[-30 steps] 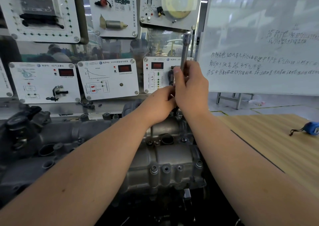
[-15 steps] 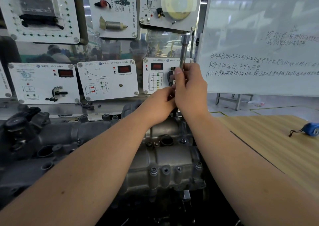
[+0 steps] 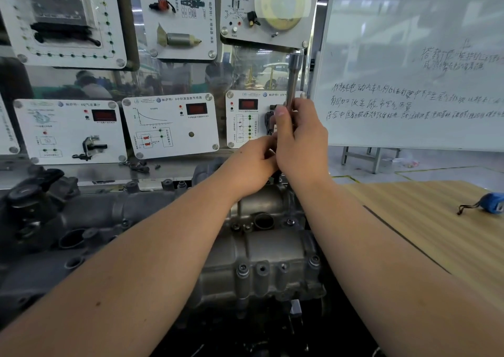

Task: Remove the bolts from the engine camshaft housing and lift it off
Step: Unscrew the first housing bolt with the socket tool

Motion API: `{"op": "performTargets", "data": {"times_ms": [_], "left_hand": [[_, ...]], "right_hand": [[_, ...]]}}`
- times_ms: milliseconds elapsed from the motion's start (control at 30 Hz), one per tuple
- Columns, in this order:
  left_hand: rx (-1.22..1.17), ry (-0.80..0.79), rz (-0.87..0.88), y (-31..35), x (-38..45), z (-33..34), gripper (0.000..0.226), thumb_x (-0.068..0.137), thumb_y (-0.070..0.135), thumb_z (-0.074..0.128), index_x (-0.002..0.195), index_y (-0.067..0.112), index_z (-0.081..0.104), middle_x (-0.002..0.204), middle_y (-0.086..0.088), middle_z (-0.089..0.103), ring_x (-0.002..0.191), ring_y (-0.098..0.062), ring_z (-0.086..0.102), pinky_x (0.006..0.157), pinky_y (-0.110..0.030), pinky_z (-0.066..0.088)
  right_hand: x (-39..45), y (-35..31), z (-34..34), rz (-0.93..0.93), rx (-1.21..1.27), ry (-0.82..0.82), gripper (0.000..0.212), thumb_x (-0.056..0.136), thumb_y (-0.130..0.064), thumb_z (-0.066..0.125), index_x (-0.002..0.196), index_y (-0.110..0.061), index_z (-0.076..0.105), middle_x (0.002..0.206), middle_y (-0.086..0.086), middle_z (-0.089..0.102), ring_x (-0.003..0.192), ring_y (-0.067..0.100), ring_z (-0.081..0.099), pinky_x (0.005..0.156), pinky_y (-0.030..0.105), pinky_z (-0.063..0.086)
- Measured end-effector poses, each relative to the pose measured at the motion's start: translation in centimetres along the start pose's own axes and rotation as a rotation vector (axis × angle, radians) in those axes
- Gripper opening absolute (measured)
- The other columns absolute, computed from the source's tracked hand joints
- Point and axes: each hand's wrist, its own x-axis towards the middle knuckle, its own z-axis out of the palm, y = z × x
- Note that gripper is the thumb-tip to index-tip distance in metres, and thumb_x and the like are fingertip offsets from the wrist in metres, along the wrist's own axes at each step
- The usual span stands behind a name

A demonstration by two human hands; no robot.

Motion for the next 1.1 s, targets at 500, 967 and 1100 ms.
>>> {"op": "performTargets", "data": {"times_ms": [500, 967, 1100], "left_hand": [[-0.048, -0.019, 0.011, -0.1, 0.3, 0.2, 0.035, 0.086, 0.038, 0.046, 0.088, 0.072, 0.057, 0.097, 0.016, 0.074, 0.089, -0.006, 0.07, 0.092, -0.047, 0.057], [-0.021, -0.007, 0.044, -0.5, 0.4, 0.2, 0.026, 0.091, 0.038, 0.044, 0.098, 0.06, 0.055, 0.101, 0.012, 0.074, 0.092, -0.004, 0.069, 0.087, -0.03, 0.056], [0.013, -0.008, 0.045, -0.6, 0.5, 0.1, 0.033, 0.096, 0.032, 0.046, 0.091, 0.064, 0.053, 0.099, 0.009, 0.073, 0.091, -0.01, 0.069, 0.088, -0.041, 0.057]], "right_hand": [[0.1, 0.0, 0.0, -0.013, -0.006, -0.003, 0.017, 0.106, -0.028, 0.044, 0.101, -0.017, 0.055, 0.088, -0.006, 0.067, 0.082, 0.017, 0.064, 0.069, 0.031, 0.046], [0.0, 0.0, 0.1, 0.006, -0.005, -0.024, 0.02, 0.108, -0.03, 0.04, 0.102, -0.019, 0.056, 0.094, -0.006, 0.071, 0.083, 0.011, 0.063, 0.067, 0.019, 0.042], [0.0, 0.0, 0.0, 0.021, 0.018, -0.013, 0.017, 0.107, -0.032, 0.041, 0.11, -0.021, 0.055, 0.091, -0.01, 0.07, 0.08, 0.007, 0.063, 0.067, 0.021, 0.045]]}}
